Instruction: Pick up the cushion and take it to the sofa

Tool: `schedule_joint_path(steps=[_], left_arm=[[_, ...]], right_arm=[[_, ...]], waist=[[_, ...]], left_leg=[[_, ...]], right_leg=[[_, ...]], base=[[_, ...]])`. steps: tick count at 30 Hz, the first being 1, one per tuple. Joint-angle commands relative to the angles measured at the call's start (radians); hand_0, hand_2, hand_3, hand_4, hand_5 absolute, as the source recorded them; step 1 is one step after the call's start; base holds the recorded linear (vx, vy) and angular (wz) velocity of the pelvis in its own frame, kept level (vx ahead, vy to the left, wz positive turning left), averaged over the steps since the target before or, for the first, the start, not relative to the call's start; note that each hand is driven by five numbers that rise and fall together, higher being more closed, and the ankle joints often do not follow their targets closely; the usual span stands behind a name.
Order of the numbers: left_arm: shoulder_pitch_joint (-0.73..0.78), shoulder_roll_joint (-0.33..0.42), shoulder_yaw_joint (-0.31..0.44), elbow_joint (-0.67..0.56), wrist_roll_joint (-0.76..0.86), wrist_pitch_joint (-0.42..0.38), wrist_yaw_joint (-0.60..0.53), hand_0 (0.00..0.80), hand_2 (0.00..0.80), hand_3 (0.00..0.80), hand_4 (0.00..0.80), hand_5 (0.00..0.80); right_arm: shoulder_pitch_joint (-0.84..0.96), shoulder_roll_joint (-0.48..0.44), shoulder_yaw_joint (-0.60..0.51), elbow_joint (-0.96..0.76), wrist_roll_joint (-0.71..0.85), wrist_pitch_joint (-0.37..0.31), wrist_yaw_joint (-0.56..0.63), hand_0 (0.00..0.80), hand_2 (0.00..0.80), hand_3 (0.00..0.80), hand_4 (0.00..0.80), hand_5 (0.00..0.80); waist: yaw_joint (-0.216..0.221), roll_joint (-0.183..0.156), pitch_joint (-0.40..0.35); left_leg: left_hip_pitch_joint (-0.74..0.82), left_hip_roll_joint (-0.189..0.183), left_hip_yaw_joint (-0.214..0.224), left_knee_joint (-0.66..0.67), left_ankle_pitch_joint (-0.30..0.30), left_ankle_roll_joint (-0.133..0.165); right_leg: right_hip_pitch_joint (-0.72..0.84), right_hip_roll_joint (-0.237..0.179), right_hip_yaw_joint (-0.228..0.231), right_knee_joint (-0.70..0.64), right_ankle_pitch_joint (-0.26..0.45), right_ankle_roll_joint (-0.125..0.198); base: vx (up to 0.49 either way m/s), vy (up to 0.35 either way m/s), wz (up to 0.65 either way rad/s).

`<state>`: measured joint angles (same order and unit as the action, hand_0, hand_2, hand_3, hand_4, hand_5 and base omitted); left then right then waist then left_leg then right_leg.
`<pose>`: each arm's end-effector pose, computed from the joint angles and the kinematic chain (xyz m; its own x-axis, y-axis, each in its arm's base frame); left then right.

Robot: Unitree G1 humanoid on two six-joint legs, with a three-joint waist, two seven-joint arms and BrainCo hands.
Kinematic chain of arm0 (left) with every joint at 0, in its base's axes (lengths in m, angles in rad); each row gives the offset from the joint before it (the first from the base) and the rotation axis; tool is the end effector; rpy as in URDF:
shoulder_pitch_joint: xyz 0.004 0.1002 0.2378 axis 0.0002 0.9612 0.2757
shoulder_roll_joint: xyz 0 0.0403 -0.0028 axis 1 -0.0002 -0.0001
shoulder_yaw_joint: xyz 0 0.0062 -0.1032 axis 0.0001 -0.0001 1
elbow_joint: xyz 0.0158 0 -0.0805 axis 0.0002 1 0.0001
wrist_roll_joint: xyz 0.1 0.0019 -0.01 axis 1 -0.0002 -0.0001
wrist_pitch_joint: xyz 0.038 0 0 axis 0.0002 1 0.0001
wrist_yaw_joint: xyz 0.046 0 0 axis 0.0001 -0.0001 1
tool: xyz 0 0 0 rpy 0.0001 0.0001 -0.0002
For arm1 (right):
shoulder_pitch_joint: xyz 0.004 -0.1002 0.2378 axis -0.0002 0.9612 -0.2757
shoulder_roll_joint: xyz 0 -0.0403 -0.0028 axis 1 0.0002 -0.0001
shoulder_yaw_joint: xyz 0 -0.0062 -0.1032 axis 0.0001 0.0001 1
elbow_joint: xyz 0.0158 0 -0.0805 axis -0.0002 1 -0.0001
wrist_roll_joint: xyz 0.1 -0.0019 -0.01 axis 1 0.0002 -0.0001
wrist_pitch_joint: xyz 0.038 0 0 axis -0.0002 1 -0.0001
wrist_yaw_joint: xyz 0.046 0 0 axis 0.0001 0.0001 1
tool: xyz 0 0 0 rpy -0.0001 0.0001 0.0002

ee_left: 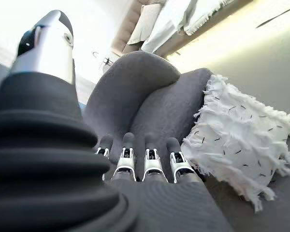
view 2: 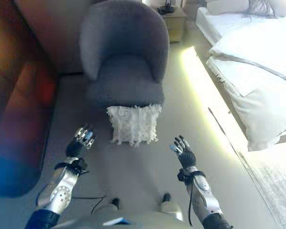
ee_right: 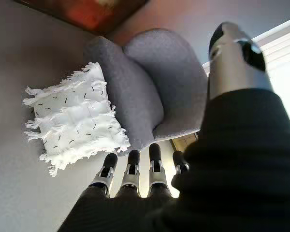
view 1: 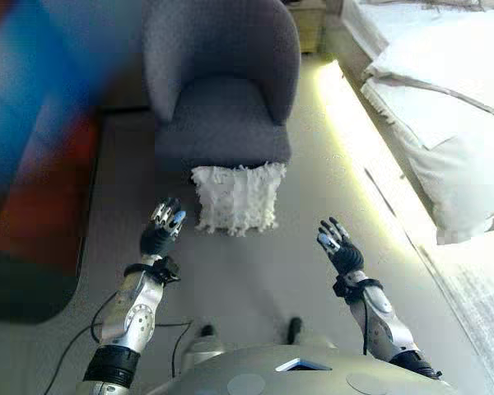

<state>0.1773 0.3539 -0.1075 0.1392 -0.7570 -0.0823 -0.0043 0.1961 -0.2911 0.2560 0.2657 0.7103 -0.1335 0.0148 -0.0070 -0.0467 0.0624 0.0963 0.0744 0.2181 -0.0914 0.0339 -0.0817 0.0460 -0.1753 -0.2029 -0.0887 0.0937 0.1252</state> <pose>0.1565 0.2142 -0.0014 0.9659 0.0238 -0.2578 -0.1222 0.9199 -0.3727 0.1383 -0.1822 -0.0330 0.9233 0.0736 -0.3770 0.0812 0.9219 0.3788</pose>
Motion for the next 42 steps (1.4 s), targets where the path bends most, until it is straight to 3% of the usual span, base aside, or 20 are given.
schedule_joint_path(steps=[1, 22, 27, 30, 34, 37, 38, 39, 40, 42], left_arm=[[-0.067, 0.030, -0.022, -0.011, 0.047, -0.051, 0.013, 0.000, 0.000, 0.000, 0.000, 0.000], [-0.046, 0.027, -0.027, -0.040, 0.076, -0.049, 0.026, 0.000, 0.000, 0.000, 0.000, 0.000], [-0.052, 0.030, -0.032, -0.020, 0.090, 0.018, 0.043, 0.000, 0.000, 0.000, 0.000, 0.000], [-0.060, 0.025, -0.028, -0.032, -0.039, 0.078, -0.041, 0.000, 0.000, 0.000, 0.000, 0.000], [-0.074, -0.006, -0.053, -0.037, -0.204, 0.147, -0.191, 0.000, 0.000, 0.000, 0.000, 0.000], [-0.086, -0.035, -0.079, -0.036, -0.427, 0.232, -0.370, 0.000, 0.000, 0.000, 0.000, 0.000], [-0.088, -0.037, -0.081, -0.034, -0.480, 0.258, -0.397, 0.000, 0.000, 0.000, 0.000, 0.000], [-0.089, -0.063, -0.085, -0.022, -0.570, 0.305, -0.493, 0.000, 0.000, 0.000, 0.000, 0.000], [-0.090, -0.114, -0.080, -0.007, -0.722, 0.407, -0.599, 0.000, 0.000, 0.000, 0.000, 0.000], [-0.097, -0.137, -0.075, 0.011, -0.835, 0.466, -0.655, 0.000, 0.000, 0.000, 0.000, 0.000]], right_arm=[[-0.044, 0.002, -0.012, -0.068, 0.004, -0.044, -0.001, 0.000, 0.000, 0.000, 0.000, 0.000], [-0.033, -0.003, -0.002, -0.084, -0.011, -0.031, -0.013, 0.000, 0.000, 0.000, 0.000, 0.000], [-0.045, -0.032, 0.006, -0.093, -0.185, -0.003, -0.100, 0.000, 0.000, 0.000, 0.000, 0.000], [-0.057, -0.049, 0.010, -0.127, -0.076, 0.024, -0.060, 0.000, 0.000, 0.000, 0.000, 0.000], [-0.069, -0.003, 0.010, -0.139, 0.232, 0.062, 0.109, 0.000, 0.000, 0.000, 0.000, 0.000], [-0.070, 0.035, 0.038, -0.152, 0.467, 0.124, 0.406, 0.000, 0.000, 0.000, 0.000, 0.000], [-0.071, 0.036, 0.042, -0.153, 0.498, 0.128, 0.449, 0.000, 0.000, 0.000, 0.000, 0.000], [-0.070, 0.050, 0.053, -0.146, 0.573, 0.155, 0.562, 0.000, 0.000, 0.000, 0.000, 0.000], [-0.079, 0.076, 0.058, -0.123, 0.684, 0.215, 0.718, 0.000, 0.000, 0.000, 0.000, 0.000], [-0.094, 0.103, 0.053, -0.101, 0.797, 0.287, 0.832, 0.000, 0.000, 0.000, 0.000, 0.000]], waist=[[0.028, 0.005, 0.033], [0.028, 0.008, 0.026], [0.027, 0.008, 0.024], [0.027, 0.009, 0.028], [0.028, 0.014, 0.033], [0.030, 0.023, 0.036], [0.030, 0.024, 0.035], [0.030, 0.025, 0.034], [0.032, 0.027, 0.029], [0.033, 0.028, 0.023]], left_leg=[[-0.030, -0.013, 0.007, 0.014, -0.053, 0.060], [-0.017, -0.006, -0.001, 0.009, -0.050, 0.048], [-0.016, -0.003, -0.002, 0.004, -0.045, 0.042], [-0.015, -0.002, -0.003, 0.004, -0.042, 0.041], [-0.011, 0.000, 0.000, 0.004, -0.044, 0.042], [-0.013, 0.001, 0.004, 0.004, -0.044, 0.040], [-0.014, 0.001, 0.005, 0.004, -0.044, 0.040], [-0.014, 0.001, 0.009, 0.004, -0.046, 0.039], [-0.014, 0.002, 0.015, 0.004, -0.049, 0.036], [-0.011, 0.003, 0.021, 0.005, -0.051, 0.033]], right_leg=[[-0.004, -0.031, -0.070, 0.066, -0.056, 0.044], [0.036, -0.015, -0.070, 0.022, -0.059, 0.034], [0.036, -0.009, -0.067, 0.018, -0.057, 0.034], [0.038, -0.009, -0.068, 0.016, -0.055, 0.033], [0.044, -0.007, -0.074, 0.012, -0.053, 0.031], [0.041, -0.008, -0.082, 0.011, -0.054, 0.032], [0.040, -0.008, -0.083, 0.011, -0.054, 0.032], [0.039, -0.009, -0.085, 0.010, -0.054, 0.033], [0.039, -0.010, -0.088, 0.010, -0.055, 0.034], [0.041, -0.012, -0.092, 0.010, -0.055, 0.036]], base=[[0.000, 0.000, 0.00], [0.003, -0.004, 0.00], [0.000, 0.000, 0.00], [-0.012, -0.001, 0.00], [0.000, 0.000, 0.00], [-0.044, 0.008, 0.00], [-0.036, 0.010, 0.01], [0.000, 0.000, 0.00], [0.000, 0.000, 0.00], [0.000, 0.000, 0.00]])
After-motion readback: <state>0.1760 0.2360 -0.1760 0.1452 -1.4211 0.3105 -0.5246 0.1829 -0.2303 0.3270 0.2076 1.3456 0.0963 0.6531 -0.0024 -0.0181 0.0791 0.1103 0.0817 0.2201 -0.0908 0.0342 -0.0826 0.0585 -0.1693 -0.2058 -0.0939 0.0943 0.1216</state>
